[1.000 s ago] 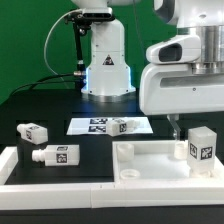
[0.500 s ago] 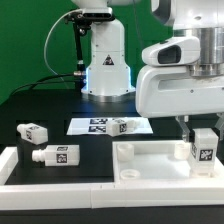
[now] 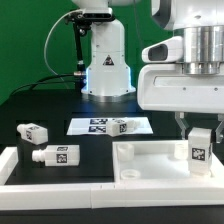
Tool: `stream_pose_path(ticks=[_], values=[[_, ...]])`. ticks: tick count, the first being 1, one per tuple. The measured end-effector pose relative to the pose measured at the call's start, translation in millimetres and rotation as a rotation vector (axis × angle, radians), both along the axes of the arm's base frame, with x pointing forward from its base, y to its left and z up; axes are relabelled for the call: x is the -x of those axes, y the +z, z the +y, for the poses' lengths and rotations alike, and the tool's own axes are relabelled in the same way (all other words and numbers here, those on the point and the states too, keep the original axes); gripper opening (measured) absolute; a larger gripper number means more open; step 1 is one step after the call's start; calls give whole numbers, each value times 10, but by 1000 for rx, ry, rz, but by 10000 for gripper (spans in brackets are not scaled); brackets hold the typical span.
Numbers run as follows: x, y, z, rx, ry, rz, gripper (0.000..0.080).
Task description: Assemble one leg
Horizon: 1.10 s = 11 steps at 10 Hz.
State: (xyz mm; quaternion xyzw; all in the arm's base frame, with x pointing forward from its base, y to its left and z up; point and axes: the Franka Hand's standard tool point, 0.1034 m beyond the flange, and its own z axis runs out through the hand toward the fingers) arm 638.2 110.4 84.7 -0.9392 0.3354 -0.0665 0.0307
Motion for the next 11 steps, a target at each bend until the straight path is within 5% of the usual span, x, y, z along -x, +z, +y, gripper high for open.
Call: stream_pose_path(ticks=[2,4,6,7,11], values=[[12,-13,25,-90,-460,15,287],[20,-17,43,-115,-616,20,288],[21,-20,45,-108,-570,19,360],[21,-19,43,-105,-558,18,542],[50,-37,37,3,182,13,644]])
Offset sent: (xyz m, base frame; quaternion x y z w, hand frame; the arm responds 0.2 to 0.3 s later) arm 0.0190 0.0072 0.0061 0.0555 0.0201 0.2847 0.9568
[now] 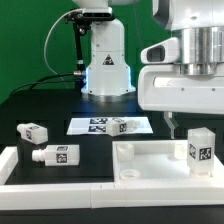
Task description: Assemble one leg
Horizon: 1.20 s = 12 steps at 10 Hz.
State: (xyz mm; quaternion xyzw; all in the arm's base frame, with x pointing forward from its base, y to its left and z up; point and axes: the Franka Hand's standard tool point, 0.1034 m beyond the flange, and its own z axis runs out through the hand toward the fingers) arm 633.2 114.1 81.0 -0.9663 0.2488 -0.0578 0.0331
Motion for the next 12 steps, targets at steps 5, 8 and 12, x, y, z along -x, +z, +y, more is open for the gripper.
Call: stream_pose_path(ticks=[5,8,12], values=[[-67,33,15,101,571,-6,649],[-61,24,5,96,520,-4,437],[-41,13,10,65,158,-20,284]])
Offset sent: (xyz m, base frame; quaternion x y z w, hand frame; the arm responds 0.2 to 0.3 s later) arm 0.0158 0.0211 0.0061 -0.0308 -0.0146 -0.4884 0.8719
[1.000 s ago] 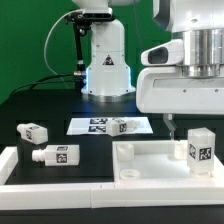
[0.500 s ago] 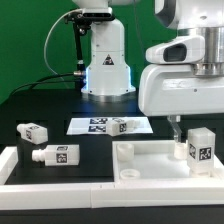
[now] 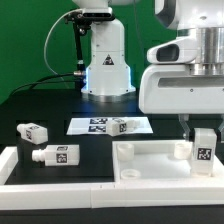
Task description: Assemble one leg
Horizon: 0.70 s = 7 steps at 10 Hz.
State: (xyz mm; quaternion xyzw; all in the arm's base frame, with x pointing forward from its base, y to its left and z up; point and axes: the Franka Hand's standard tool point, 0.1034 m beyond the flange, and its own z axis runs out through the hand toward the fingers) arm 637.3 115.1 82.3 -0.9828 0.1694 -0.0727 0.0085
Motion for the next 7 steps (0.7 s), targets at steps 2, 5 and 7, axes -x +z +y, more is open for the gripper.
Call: stream_pose_path(ticks=[2,5,7], values=[[12,-1,9,1,-188,-21,284],[23,-8,-17,-120,-779,-23,285],[27,-7,-48,-170,-951,-24,285]])
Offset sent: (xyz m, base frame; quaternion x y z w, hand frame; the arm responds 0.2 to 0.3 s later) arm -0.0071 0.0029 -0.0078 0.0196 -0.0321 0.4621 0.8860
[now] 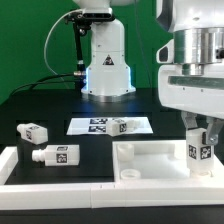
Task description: Assemble one leg
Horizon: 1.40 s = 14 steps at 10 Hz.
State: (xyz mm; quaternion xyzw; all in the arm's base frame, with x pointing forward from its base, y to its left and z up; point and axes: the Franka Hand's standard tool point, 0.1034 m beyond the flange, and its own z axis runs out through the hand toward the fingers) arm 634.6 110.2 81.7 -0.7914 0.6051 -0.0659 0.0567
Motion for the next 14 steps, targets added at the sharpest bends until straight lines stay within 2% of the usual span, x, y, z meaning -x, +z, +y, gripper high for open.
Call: stream_pose_path(ticks=[2,4,6,7,9,11,12,14], values=[[11,-6,12,20,93,11,287],[-35,15,23,98,516,32,608],[-27,-35,50,120,792,45,637],[5,-11,129,140,769,-15,647],[35,-30,99,177,940,-9,648],[16,-25,97,264,1291,7,648],[-2,-16,71,280,1379,8,648],[5,-26,66,275,1358,9,648]])
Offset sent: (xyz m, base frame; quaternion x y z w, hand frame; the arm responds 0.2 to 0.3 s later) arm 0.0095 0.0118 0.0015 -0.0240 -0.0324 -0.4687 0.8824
